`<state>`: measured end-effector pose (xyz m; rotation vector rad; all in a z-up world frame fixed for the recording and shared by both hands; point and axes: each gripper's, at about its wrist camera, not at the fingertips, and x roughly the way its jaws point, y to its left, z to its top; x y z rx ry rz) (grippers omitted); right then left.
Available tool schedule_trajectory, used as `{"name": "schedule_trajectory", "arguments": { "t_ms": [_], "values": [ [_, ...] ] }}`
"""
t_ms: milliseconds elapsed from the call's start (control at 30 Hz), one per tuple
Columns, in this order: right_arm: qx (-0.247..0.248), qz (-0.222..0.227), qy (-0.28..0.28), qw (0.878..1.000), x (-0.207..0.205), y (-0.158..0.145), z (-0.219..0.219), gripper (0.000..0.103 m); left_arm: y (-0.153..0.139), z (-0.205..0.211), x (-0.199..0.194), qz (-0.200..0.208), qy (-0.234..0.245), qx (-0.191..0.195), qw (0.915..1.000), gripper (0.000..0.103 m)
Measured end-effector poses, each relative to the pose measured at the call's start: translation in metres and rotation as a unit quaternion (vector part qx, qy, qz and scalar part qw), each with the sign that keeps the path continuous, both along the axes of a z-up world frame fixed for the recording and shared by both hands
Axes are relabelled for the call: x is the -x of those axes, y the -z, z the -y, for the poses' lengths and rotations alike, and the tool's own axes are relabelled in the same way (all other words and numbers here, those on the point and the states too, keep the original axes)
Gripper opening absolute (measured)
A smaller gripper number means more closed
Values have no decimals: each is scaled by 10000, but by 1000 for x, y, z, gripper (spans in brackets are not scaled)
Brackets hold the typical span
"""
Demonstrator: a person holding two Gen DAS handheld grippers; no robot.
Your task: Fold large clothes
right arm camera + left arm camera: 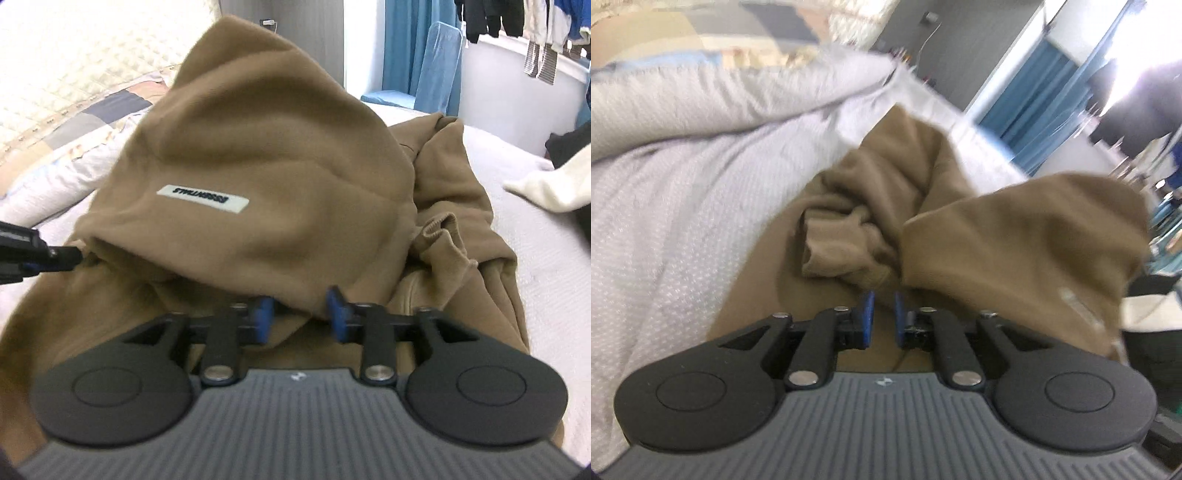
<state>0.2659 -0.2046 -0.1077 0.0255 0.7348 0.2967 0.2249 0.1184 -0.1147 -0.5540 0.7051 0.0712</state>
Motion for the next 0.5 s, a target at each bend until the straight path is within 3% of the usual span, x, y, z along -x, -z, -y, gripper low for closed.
{"name": "schedule_trajectory", "arguments": {
  "t_ms": [33, 133, 233, 367, 500],
  "values": [
    [-228, -2, -92, 9997, 5, -3, 4, 64, -7, 1, 7, 189, 43, -7, 9998, 31],
    [-653, 173, -310, 9972, 20, -20, 9, 64, -26, 11, 17, 638, 212, -65, 9977, 34],
    [-983, 592, -426, 9925, 33, -38, 12, 64, -37, 18, 17, 1080, 519, 232, 9925, 36],
    [-1235, 870, -429, 9876, 31, -43, 14, 64, -36, 37, 4, 1160, 867, 191, 9893, 36],
    [-1010, 426, -256, 9936, 5, -21, 3, 63, -17, 57, -20, 822, 1053, -144, 9909, 36]
  ]
}}
